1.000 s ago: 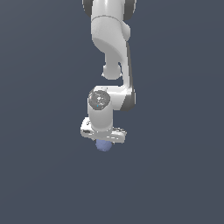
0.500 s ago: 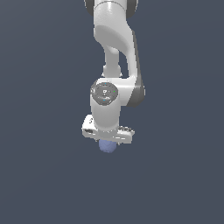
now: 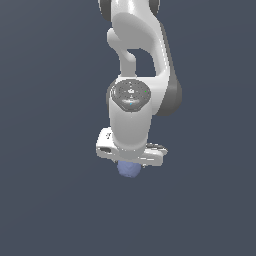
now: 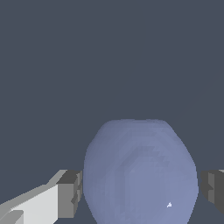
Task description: Pick up the object and move it to a goal position.
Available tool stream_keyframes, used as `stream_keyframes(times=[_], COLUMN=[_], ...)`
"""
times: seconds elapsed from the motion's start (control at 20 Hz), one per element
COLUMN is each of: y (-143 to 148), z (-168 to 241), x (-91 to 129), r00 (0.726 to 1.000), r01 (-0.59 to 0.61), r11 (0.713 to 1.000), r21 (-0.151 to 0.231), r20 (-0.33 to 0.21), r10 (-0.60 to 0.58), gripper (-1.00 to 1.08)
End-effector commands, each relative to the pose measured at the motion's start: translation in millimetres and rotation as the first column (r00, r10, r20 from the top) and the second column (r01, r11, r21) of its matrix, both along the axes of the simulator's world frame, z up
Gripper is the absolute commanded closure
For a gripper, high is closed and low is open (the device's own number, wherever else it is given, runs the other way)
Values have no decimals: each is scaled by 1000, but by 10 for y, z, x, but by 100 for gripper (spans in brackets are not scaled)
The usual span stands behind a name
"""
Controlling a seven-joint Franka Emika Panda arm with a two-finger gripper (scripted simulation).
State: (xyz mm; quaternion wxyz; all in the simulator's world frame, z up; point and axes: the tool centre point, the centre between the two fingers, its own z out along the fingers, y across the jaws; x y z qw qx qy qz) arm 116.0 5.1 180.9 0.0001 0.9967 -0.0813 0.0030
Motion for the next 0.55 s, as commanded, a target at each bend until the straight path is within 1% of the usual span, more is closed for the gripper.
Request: stream_keyframes(times=[0.0,0.5], y=[34,82], z=[85,200], x=[48,126], r00=[1000,1000], r01=[0,0], r11=[1000,1000], r21=[0,1], r20=[-3,-6], r10=[0,0], gripper=[108,108])
